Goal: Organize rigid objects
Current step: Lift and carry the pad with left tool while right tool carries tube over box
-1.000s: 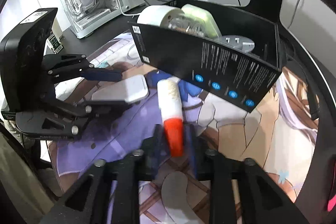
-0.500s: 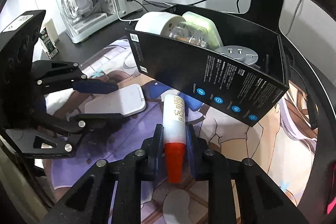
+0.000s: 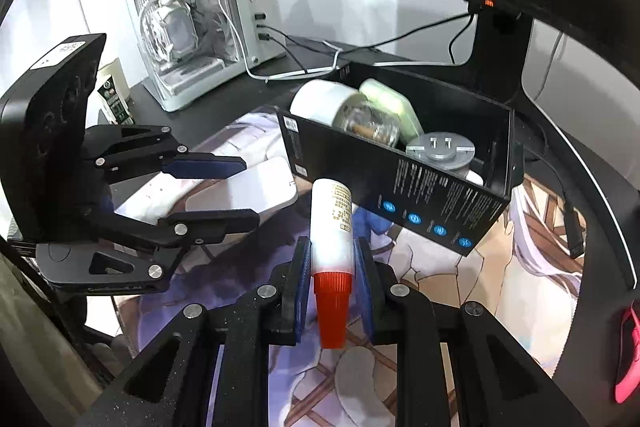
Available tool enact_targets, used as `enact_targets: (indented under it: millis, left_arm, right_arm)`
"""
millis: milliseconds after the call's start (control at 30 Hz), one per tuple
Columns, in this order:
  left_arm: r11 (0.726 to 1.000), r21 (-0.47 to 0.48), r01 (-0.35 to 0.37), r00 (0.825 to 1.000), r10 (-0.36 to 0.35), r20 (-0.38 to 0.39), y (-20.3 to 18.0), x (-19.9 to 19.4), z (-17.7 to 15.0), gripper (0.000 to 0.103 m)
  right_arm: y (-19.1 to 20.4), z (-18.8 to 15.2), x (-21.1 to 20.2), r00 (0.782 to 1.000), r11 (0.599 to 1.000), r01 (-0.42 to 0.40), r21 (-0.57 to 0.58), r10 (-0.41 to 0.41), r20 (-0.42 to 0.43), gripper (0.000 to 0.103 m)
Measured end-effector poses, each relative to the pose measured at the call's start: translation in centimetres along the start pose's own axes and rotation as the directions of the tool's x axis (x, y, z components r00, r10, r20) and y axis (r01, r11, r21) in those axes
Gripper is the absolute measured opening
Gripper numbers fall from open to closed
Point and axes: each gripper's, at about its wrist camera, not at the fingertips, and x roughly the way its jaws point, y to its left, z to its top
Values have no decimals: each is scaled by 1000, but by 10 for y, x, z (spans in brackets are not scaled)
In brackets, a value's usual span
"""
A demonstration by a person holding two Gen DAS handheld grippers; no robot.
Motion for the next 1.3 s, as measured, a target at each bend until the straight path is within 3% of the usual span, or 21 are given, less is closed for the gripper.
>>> enact_targets:
  millis: [467,767,1133,1300]
  left_arm:
    - [999,11,-47,991,45,128,9,-39,25,38]
    - [997,0,-81,972,79,222,22,-58,50,39]
    - [992,-17,-122,946,122,299,33,-55,81,39]
    - [992,-47,-114,947,123,296,44,-40,95,39]
  right_arm:
    - [16,19,-38,995,1000,21,-15,-20,100,21]
    - [12,44,-61,981,999,43,-9,-41,190,20]
    - [1,76,-65,960,997,71,28,-76,271,20]
    - [-9,91,-57,953,994,91,52,-102,284,20]
